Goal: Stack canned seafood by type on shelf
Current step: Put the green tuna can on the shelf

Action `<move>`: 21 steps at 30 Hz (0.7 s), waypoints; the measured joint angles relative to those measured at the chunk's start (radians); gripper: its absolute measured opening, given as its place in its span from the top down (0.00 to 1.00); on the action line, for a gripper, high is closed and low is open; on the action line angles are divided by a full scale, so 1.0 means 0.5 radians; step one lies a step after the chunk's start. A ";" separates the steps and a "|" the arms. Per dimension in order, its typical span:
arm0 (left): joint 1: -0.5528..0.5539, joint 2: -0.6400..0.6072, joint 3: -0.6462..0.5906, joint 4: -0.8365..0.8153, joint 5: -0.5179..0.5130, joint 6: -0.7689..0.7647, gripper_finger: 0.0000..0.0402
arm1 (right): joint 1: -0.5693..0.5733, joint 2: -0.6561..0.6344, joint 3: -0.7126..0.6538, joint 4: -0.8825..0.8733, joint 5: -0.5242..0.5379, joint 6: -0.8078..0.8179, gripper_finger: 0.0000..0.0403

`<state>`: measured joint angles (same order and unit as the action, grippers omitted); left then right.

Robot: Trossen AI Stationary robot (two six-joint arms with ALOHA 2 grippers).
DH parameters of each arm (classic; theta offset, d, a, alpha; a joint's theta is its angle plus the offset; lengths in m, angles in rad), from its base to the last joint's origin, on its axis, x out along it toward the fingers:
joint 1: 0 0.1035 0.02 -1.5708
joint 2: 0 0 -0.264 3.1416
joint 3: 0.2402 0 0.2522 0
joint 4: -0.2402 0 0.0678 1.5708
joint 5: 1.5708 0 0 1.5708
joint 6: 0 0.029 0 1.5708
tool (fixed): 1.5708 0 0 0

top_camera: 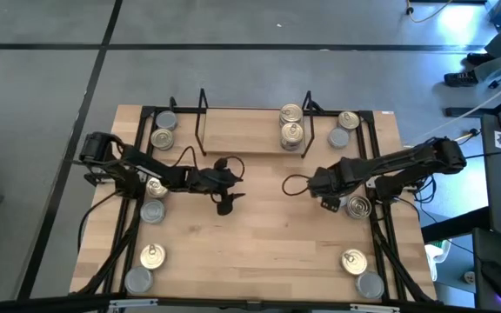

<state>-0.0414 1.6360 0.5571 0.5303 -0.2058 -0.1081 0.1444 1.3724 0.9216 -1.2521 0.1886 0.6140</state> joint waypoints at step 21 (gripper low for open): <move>-0.057 0.033 -0.081 0.024 -0.065 -0.126 0.38 | -0.002 0.008 -0.326 0.940 -0.047 -0.209 0.07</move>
<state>-0.0699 1.6527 0.5167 0.5421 -0.2382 -0.1709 0.1436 1.3764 0.7586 -0.7821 0.1651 0.5093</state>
